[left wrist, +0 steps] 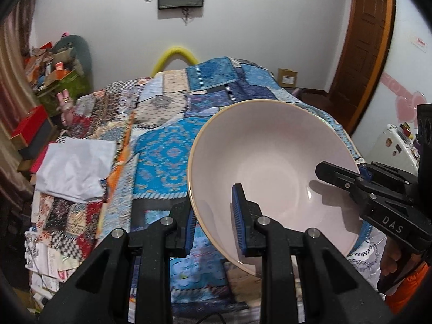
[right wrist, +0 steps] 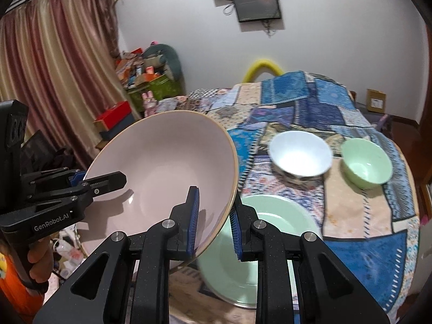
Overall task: Organize plates and bowls
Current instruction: 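Lift the pink bowl with both tools and carry it toward the mint plate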
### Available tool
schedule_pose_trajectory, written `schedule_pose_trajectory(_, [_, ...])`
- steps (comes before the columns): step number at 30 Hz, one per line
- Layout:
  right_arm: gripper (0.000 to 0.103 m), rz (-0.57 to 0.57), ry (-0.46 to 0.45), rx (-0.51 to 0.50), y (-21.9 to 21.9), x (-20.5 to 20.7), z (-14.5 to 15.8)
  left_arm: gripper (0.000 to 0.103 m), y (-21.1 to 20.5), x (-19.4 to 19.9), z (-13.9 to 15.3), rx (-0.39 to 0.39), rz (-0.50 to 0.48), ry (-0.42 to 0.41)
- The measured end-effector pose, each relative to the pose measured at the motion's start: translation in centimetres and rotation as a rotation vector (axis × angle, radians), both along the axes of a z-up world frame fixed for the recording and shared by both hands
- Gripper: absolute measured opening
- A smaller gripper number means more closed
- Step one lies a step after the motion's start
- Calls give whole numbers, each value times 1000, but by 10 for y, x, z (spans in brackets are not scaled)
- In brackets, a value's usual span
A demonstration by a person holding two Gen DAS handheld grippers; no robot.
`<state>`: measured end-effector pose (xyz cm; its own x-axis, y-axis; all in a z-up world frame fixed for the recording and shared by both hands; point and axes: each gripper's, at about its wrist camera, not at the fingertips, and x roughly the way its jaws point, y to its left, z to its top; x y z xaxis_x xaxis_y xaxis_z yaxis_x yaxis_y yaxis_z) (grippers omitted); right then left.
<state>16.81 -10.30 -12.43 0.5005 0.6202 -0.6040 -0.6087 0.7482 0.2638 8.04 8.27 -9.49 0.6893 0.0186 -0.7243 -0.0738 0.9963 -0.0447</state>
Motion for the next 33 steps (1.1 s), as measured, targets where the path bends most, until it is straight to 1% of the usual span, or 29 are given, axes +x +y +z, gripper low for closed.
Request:
schedule_pose_trajectory(8, [20,80,25,-7,40,-3,-11,25,41,-18,-14,16,71,31])
schedule_pose_trajectory(17, [20,138,75,-45,79,-4,-32,25,77,-24,-43,-8,134,95])
schedule_pose_trajectory(23, [20,156,116,-96,95,1,-50,25,94,-15,-66,-27,147,145])
schedule_pose_trajectory(28, [20,157,156,-132,106,11,-67,25,105,-2,-91,-73,147,207])
schedule_pose_trajectory(33, [20,158,195,-162,113,18,-84,25,110,9,-115,-97,142,259])
